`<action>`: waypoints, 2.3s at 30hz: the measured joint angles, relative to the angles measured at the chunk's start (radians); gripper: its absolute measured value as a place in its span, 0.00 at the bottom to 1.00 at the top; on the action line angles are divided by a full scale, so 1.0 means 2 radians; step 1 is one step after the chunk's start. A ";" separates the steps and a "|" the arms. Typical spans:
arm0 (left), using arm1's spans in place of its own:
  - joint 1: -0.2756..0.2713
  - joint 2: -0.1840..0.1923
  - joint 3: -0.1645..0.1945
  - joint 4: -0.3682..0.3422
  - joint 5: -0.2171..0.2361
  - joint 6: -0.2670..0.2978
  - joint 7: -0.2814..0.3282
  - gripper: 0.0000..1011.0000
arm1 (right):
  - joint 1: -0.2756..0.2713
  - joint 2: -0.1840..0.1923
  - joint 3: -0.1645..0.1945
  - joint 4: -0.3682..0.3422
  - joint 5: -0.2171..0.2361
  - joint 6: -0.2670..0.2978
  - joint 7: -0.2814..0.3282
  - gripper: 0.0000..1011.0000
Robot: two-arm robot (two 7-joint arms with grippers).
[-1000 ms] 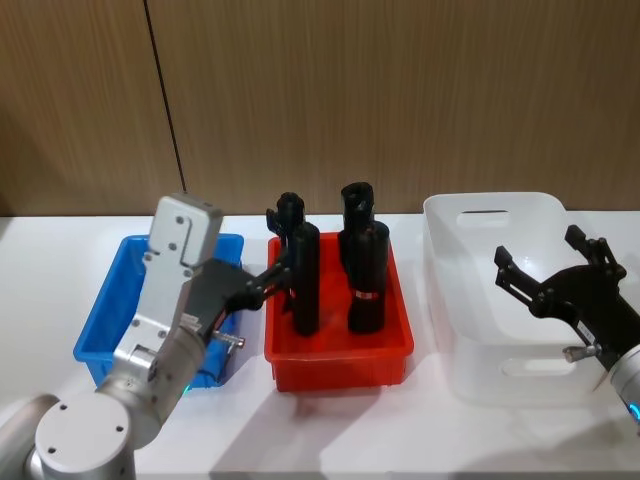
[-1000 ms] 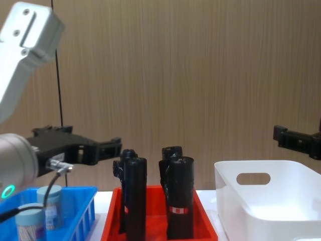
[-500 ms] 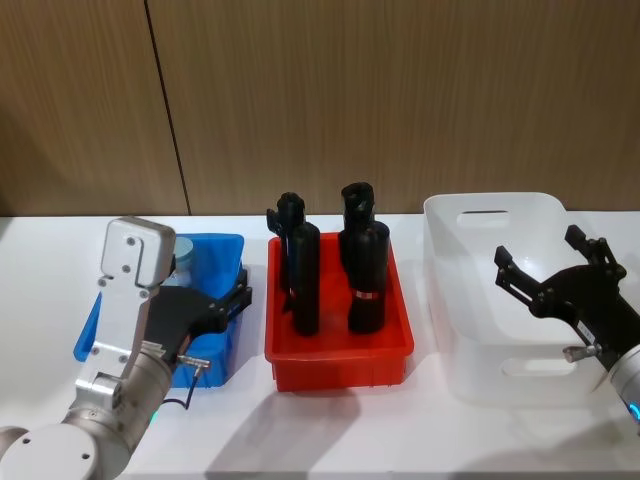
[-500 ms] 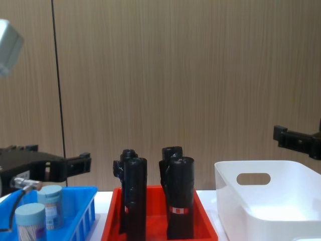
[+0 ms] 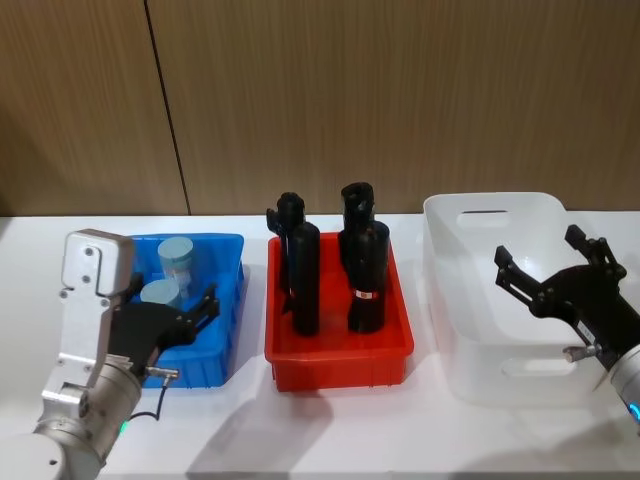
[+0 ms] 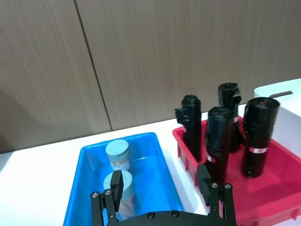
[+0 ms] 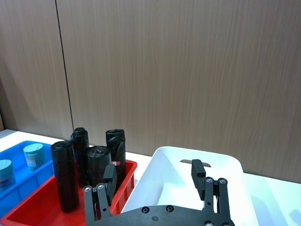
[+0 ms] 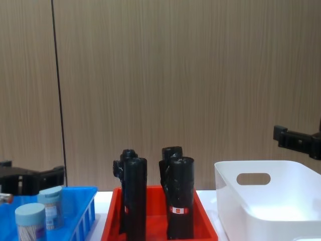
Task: Pick the cotton swabs from the blue box and place them into the white box.
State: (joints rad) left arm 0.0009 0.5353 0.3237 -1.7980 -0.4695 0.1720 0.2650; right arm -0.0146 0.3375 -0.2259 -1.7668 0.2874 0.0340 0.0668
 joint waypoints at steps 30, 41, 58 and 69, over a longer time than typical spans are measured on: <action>-0.024 -0.001 -0.037 0.063 -0.061 0.040 -0.009 0.99 | 0.000 0.000 0.000 0.000 0.000 0.000 0.000 0.99; -0.058 -0.014 -0.042 0.102 -0.065 0.063 -0.036 0.99 | 0.000 0.000 0.000 0.000 0.000 0.000 0.000 0.99; -0.119 -0.042 -0.042 0.179 -0.057 0.095 -0.086 0.99 | 0.000 0.000 0.000 0.000 0.000 0.000 0.000 0.99; -0.153 -0.058 -0.039 0.232 -0.050 0.109 -0.110 0.99 | 0.000 0.000 0.000 0.000 0.000 0.000 0.000 0.99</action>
State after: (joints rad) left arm -0.3051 0.4196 0.2460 -1.3335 -0.5704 0.3892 0.0451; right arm -0.0146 0.3375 -0.2259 -1.7668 0.2874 0.0340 0.0668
